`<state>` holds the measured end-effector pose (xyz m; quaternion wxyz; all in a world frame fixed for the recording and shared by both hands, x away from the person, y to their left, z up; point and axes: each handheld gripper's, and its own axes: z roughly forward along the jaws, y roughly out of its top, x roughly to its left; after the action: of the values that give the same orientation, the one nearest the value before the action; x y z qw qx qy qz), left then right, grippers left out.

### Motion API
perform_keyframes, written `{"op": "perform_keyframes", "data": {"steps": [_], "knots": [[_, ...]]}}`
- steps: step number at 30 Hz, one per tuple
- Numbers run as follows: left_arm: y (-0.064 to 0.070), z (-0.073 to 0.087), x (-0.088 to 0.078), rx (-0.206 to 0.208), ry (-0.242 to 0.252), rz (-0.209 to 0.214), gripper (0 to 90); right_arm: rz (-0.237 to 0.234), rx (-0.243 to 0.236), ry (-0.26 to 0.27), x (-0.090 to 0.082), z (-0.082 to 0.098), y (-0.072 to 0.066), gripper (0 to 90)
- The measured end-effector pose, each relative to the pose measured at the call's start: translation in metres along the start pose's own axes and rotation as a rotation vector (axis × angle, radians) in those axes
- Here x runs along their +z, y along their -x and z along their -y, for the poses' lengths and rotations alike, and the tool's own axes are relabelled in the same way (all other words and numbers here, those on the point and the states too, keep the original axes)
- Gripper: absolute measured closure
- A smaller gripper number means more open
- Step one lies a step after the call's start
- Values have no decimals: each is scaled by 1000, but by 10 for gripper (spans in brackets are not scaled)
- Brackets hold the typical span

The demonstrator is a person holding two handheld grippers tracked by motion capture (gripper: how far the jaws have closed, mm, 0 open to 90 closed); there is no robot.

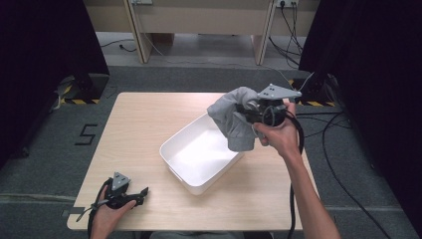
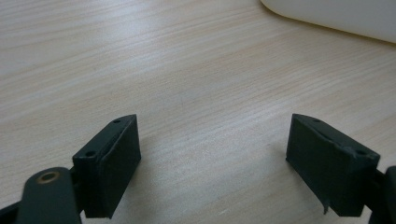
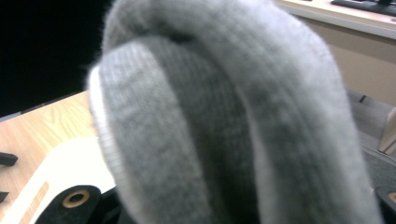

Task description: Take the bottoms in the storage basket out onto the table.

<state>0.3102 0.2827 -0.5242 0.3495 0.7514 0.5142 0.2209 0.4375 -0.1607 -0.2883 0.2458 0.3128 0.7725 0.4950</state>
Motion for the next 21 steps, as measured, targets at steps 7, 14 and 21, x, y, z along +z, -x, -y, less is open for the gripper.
{"op": "perform_keyframes", "data": {"steps": [7,14,21], "knots": [[0,0,0,-4,2,-3,165,36,26,17,-28,5,18,666],[0,0,0,-5,2,-4,165,97,55,18,-56,22,39,666],[0,0,0,-6,2,-5,165,133,71,-6,-69,46,49,665]]}}
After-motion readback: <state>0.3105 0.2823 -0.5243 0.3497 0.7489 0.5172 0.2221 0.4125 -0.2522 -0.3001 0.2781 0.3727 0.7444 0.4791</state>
